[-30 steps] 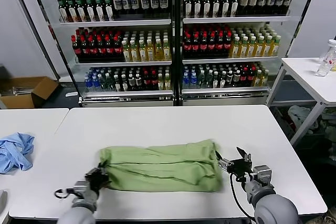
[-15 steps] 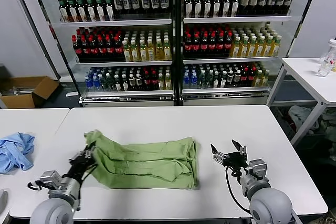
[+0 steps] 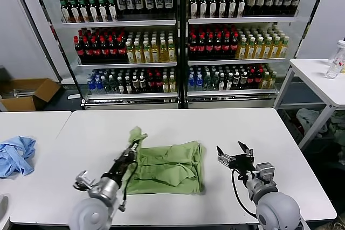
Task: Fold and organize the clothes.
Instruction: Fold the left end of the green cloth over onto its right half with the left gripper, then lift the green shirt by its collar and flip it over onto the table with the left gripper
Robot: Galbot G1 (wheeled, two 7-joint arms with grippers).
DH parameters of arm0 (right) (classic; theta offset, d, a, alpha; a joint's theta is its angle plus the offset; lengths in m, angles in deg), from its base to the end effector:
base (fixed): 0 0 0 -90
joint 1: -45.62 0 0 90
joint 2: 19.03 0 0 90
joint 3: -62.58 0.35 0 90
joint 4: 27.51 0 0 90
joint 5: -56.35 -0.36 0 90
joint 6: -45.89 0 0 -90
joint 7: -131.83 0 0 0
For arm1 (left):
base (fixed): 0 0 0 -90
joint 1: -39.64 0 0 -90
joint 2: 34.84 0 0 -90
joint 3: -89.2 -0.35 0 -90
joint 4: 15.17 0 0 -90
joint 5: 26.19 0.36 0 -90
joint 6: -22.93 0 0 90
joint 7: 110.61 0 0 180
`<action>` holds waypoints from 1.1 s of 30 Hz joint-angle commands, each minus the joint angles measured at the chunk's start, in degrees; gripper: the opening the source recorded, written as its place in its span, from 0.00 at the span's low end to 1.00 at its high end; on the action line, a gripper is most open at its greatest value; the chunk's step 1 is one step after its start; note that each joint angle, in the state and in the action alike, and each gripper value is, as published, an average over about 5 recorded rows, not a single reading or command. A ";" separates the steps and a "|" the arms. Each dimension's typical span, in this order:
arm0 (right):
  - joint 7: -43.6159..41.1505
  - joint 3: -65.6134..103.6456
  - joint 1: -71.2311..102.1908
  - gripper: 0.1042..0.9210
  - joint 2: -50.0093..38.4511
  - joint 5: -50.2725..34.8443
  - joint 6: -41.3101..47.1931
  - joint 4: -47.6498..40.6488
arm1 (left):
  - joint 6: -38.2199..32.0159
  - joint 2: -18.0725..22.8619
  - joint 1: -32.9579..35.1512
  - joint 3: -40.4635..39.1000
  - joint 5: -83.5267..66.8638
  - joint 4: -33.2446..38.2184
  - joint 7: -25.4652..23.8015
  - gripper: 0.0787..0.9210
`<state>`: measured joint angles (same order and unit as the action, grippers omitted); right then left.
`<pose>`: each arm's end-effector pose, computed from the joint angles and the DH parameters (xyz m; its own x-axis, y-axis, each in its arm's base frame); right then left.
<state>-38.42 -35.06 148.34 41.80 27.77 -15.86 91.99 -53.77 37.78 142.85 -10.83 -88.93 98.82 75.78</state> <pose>0.2652 -0.0478 -0.2353 -0.9324 -0.1804 0.3132 -0.1966 0.9803 -0.0205 0.2670 0.0062 -0.2799 -0.9241 0.3656 0.1115 0.1717 0.6577 -0.7334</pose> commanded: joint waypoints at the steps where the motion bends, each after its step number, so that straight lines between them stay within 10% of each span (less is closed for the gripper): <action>1: -0.07 -0.04 -0.50 0.88 -0.14 -0.36 0.00 0.21 | -0.07 5.09 -4.91 -12.42 0.65 -5.49 -0.58 0.03; 13: -0.15 1.16 0.55 0.88 0.15 0.14 0.02 0.82 | 3.29 7.98 -5.71 -14.13 10.94 -5.82 -2.83 0.30; 23: -0.25 2.73 1.96 0.88 0.78 0.10 -0.53 0.95 | 3.73 2.02 6.31 -5.45 16.34 5.93 -5.43 0.63; 33: -0.34 2.90 2.09 0.88 0.74 0.33 -0.68 1.27 | -2.21 -2.07 4.56 2.92 32.84 -6.40 1.72 0.88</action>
<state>-38.72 -32.53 150.21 42.46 28.05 -16.47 93.05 -53.07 38.70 145.80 -14.14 -68.49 97.79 74.30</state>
